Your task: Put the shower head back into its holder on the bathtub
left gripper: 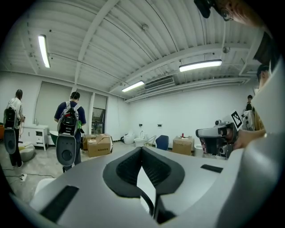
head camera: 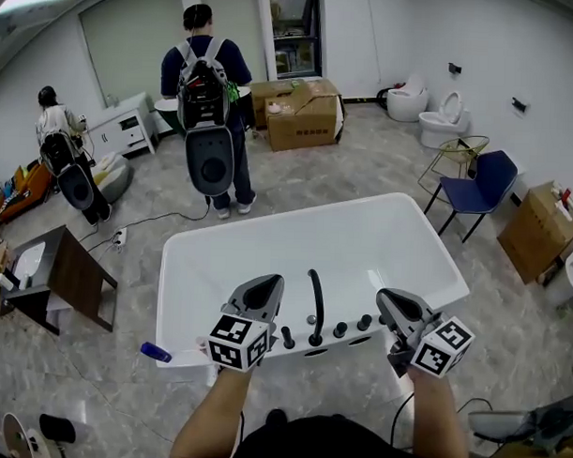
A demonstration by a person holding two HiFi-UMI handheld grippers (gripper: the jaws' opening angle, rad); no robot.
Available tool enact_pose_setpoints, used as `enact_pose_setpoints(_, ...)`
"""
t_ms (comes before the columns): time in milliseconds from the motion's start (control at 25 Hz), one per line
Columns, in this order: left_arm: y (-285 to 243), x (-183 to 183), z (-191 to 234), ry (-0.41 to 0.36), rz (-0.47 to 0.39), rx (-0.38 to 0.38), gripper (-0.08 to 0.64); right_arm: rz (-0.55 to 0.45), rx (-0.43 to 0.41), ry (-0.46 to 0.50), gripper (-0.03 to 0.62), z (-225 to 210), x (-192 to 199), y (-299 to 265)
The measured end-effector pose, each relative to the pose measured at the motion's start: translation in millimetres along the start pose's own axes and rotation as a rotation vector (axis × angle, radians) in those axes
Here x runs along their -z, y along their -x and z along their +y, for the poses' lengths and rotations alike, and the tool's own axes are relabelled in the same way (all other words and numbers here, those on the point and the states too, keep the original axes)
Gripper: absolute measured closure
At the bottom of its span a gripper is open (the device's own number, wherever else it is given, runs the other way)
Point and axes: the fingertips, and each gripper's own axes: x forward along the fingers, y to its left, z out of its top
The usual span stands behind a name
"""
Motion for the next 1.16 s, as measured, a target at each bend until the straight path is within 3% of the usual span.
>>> enact_pose_setpoints(400, 7, 2, 10, 0.042, 0.002, 0.014, 0.545, 0.027, -0.003, 0.057, 0.577, 11, 4, -9)
enact_pose_setpoints(1160, 4, 17, 17, 0.080, 0.027, 0.036, 0.545, 0.059, 0.015, 0.037, 0.577, 11, 18, -16)
